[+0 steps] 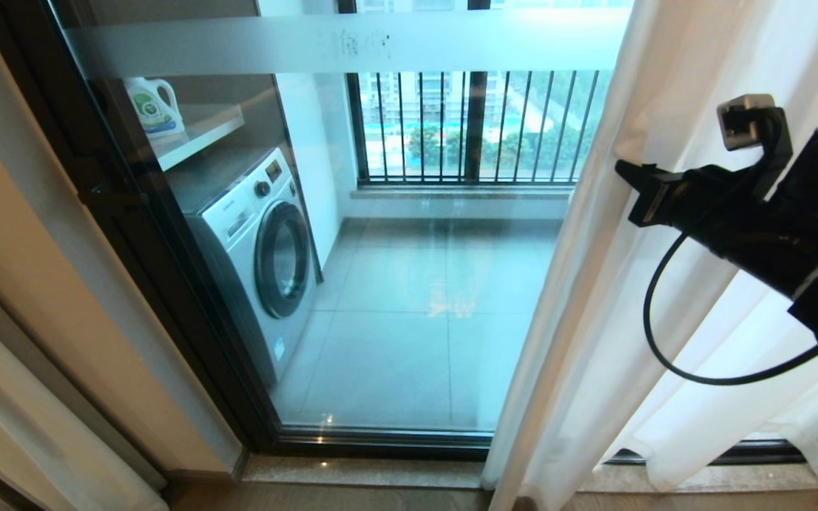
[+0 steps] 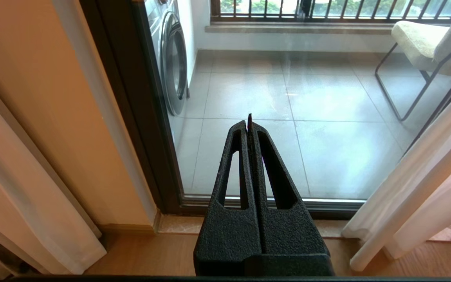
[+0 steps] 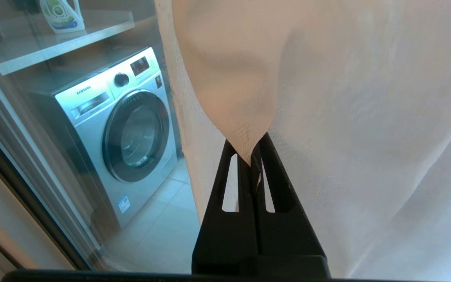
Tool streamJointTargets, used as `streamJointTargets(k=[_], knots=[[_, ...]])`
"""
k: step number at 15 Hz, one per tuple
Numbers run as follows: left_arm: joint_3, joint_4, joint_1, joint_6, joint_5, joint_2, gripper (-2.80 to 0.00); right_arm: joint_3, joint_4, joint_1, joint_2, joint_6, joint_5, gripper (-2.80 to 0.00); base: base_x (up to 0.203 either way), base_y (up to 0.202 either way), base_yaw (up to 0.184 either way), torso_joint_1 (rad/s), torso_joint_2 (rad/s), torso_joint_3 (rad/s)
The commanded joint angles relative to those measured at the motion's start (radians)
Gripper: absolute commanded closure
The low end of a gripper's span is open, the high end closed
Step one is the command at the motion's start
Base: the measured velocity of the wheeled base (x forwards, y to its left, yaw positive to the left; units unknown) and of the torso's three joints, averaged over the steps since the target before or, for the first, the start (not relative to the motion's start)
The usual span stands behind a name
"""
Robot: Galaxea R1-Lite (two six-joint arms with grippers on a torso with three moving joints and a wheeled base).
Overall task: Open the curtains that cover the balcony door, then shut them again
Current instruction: Pull the inner curtains open on both sides
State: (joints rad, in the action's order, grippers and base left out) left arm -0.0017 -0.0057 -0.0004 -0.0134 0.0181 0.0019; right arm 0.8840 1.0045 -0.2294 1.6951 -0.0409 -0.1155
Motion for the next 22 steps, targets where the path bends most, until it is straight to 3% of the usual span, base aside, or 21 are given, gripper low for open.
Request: streamJointTargets(k=[1, 9, 22], knots=[[0.0, 0.0, 0.0, 0.0, 0.0, 0.0, 0.0, -0.008, 0.005, 0.0, -0.023, -0.001, -0.001, 0.0, 0.0, 0.0, 0.0, 0.0, 0.0, 0.0], [0.0, 0.0, -0.001, 0.0, 0.0, 0.0, 0.0, -0.092, 0.006, 0.001, -0.141, -0.011, 0.0, 0.0, 0.0, 0.0, 0.0, 0.0, 0.0, 0.0], [0.0, 0.0, 0.0, -0.002, 0.0, 0.0, 0.0, -0.119, 0.006, 0.007, -0.213, -0.06, 0.025, 0.0, 0.0, 0.0, 0.0, 0.0, 0.0, 0.0]])
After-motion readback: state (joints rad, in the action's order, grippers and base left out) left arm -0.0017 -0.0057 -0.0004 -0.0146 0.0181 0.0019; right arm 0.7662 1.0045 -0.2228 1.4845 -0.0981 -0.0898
